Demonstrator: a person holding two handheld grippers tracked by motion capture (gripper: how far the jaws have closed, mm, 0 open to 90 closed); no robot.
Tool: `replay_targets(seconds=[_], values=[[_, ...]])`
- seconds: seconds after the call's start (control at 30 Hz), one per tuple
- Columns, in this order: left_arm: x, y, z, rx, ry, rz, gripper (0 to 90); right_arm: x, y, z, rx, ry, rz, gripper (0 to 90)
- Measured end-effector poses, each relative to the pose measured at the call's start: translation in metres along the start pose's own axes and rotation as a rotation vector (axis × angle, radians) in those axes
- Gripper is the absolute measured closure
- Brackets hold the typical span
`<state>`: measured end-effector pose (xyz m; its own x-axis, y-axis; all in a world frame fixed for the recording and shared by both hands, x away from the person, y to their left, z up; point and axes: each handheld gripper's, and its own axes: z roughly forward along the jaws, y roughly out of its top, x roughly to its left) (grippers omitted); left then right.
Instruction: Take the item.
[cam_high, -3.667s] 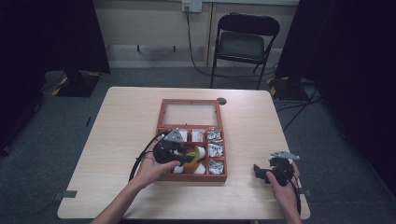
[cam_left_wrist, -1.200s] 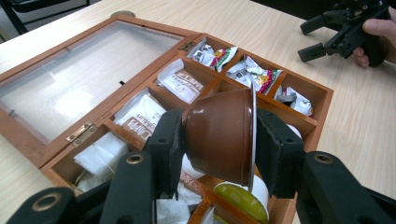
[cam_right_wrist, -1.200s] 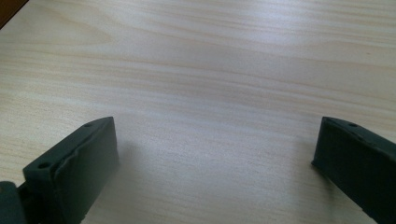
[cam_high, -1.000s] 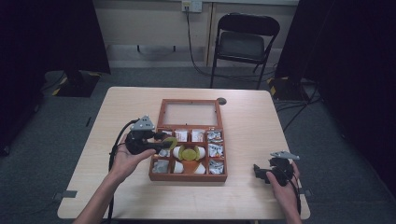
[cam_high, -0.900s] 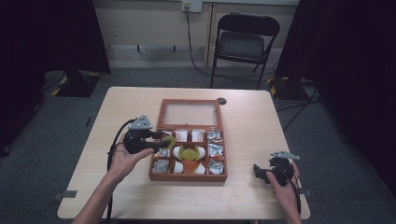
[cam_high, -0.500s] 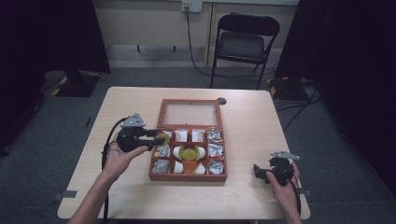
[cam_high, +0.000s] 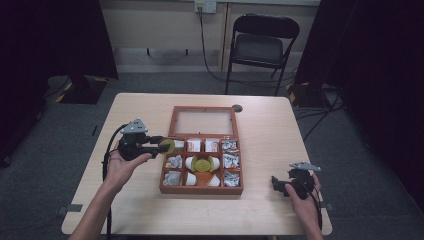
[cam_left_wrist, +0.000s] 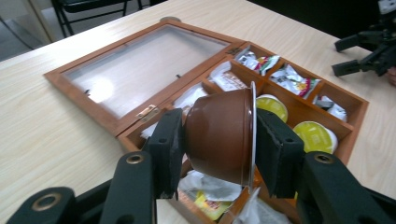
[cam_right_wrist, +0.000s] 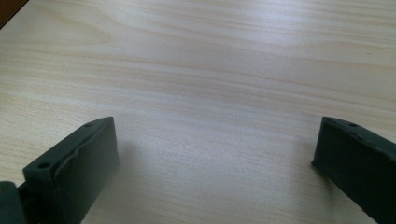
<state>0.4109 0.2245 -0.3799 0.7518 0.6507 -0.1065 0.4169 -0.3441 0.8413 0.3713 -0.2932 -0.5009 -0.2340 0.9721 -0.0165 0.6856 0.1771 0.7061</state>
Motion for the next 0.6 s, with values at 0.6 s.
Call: replay_targets(seconds=[0.6], values=[[0.019,-0.008,-0.016,-0.010,0.051,-0.034,55.1,0.000,0.000,0.000,0.000,0.000,0.000,0.0]])
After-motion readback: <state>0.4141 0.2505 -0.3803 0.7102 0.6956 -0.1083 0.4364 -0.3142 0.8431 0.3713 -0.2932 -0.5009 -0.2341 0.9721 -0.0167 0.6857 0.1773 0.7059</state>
